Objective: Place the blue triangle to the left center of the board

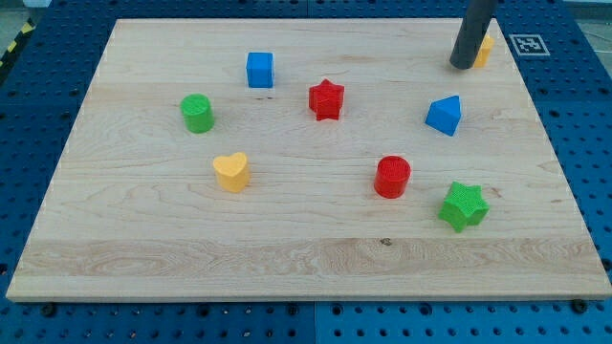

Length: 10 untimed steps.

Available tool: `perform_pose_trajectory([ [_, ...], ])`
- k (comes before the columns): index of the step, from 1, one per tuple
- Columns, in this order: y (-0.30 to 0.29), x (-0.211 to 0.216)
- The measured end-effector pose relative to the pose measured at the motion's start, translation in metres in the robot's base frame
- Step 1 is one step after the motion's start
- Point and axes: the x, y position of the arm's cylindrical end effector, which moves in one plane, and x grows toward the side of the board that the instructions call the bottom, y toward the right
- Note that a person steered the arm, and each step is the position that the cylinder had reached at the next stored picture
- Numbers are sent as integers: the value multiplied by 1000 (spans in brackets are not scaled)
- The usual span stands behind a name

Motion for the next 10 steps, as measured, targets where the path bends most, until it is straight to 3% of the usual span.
perform_pose_trajectory([
  [2,-37,4],
  [7,-61,5],
  [10,-72,35],
])
